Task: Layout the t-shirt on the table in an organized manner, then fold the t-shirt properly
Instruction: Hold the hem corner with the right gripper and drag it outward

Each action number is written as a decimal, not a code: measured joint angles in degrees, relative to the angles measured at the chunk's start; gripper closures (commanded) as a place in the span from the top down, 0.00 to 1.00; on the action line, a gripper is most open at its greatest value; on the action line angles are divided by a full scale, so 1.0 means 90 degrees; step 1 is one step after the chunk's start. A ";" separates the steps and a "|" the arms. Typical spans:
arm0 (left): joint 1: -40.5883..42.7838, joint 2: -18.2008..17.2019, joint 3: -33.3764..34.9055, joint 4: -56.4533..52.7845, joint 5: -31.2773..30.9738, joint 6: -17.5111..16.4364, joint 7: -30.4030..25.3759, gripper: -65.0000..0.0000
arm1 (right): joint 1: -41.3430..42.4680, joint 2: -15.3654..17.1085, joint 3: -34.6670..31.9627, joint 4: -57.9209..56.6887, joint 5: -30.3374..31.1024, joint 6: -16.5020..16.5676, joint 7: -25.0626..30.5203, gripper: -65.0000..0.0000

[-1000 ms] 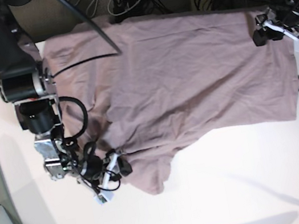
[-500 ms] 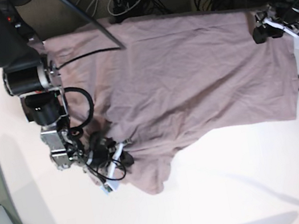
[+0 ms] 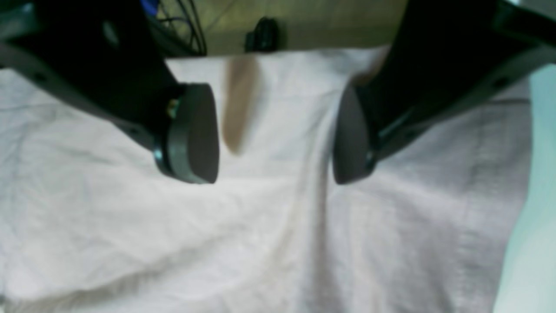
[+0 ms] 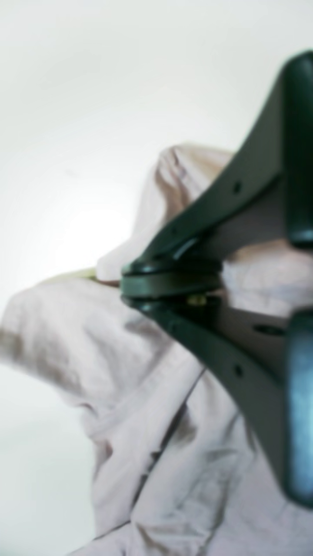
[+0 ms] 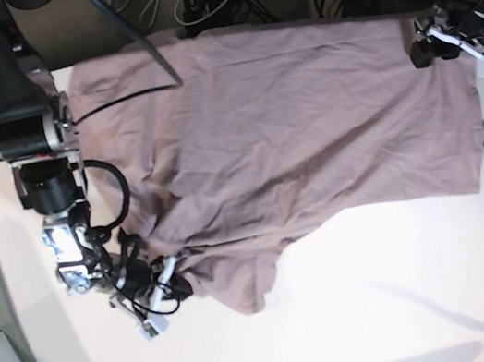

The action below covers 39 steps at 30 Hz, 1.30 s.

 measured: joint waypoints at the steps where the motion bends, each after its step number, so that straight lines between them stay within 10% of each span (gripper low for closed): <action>1: 0.0010 -0.0049 0.0000 -0.0015 0.0051 0.0000 0.0012 0.62 | -0.0036 0.0000 0.0000 -0.0002 -0.0005 0.0000 -0.0022 0.00; 13: 0.0163 -0.0100 -0.0338 -0.0012 0.0097 0.0000 0.0095 0.62 | -0.0185 -0.0143 -0.0007 -0.0041 -0.0010 0.0000 -0.0002 0.50; 18: 0.0163 -0.0097 -0.0340 -0.0012 0.0100 0.0000 0.0092 0.62 | -0.0170 -0.0253 -0.0007 -0.0041 -0.0010 -0.0015 0.0046 0.50; 26: 0.0165 -0.0097 -0.0340 -0.0012 0.0114 0.0000 0.0092 0.62 | -0.0187 -0.0381 -0.0012 -0.0044 -0.0005 -0.1416 0.0457 0.50; 39: 0.0129 -0.0097 -0.0340 -0.0012 0.0114 0.0000 0.0117 0.62 | -0.0471 -0.0406 -0.0007 -0.0056 0.0005 -0.1416 0.0454 0.50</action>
